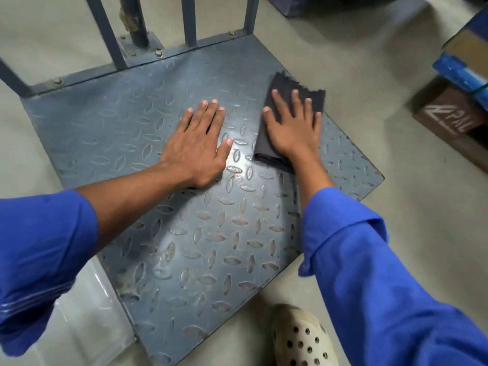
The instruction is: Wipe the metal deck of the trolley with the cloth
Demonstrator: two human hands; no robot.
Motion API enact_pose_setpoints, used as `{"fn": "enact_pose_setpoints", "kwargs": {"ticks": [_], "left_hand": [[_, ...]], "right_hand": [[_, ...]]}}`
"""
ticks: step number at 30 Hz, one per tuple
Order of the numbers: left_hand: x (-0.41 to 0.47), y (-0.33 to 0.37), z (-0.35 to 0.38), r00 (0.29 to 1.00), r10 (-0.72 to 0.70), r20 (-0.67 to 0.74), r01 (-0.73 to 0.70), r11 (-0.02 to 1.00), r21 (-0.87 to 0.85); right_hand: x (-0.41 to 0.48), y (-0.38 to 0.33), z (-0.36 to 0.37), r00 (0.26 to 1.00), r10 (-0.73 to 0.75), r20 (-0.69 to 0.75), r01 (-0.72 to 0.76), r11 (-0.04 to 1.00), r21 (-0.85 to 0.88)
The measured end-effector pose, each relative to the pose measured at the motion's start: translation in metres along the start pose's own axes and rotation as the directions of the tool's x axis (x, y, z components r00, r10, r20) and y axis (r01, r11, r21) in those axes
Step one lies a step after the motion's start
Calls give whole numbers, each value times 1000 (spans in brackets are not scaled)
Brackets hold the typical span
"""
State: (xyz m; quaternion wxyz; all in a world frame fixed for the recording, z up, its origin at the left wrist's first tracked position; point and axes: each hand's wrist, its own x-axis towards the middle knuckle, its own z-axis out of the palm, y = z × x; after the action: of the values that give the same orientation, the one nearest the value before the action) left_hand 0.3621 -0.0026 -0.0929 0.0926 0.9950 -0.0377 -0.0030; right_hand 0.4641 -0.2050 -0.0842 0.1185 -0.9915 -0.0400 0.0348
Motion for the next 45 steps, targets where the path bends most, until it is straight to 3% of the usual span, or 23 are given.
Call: {"fn": "enact_pose_setpoints", "kwargs": {"ticks": [3,4,6,10,12,15,17,22,26,28,33,35,39,45], "left_hand": [[7,-3,1,1000,-15,-20,15,1000,-9],[9,-4,1,1000,-20,-25,19,1000,-10],[12,-5,0,1000,-24,-14,23,1000,-4],[13,-6,-1,1000,-16,-3,16,1000,0],[15,-9,-2,1000,-10,4,10,1000,-1],[22,-15,-5,1000,-14,6,14,1000,-7],[26,-20,-6,999,-35,1,35,999,-11],[38,-26,-6,998,-63,-6,63,998,-7],[53,-30,-7,997,-79,-6,79,997,11],[60,-32,-7,997,-82,-6,83,996,19],[68,-33,-7,995,-102,-13,102,994,22],[70,-30,-10,991,-131,-15,131,991,20],[72,-27,-12,986,-166,-22,166,986,4],[74,-27,-10,984,-175,-38,175,985,-10]], "right_hand": [[-36,-25,14,947,-322,-12,321,946,-41],[-39,-25,15,930,-368,-11,367,929,-35],[-23,-19,12,947,-320,-20,320,947,-21],[18,-21,4,998,-60,-13,60,998,18],[17,-30,6,995,-95,2,95,995,14],[-1,-23,9,952,-307,20,307,951,-22],[9,-8,6,947,-320,9,320,947,-27],[56,2,-5,1000,2,-3,-2,1000,19],[30,-26,10,965,-263,10,264,964,-42],[34,-26,10,945,-326,15,326,944,-48],[88,-45,7,992,-127,17,127,992,-19],[89,-65,7,986,-162,42,162,987,-4],[51,-61,13,925,-374,66,377,925,-43],[97,-36,-2,983,-176,51,178,983,-39]]}}
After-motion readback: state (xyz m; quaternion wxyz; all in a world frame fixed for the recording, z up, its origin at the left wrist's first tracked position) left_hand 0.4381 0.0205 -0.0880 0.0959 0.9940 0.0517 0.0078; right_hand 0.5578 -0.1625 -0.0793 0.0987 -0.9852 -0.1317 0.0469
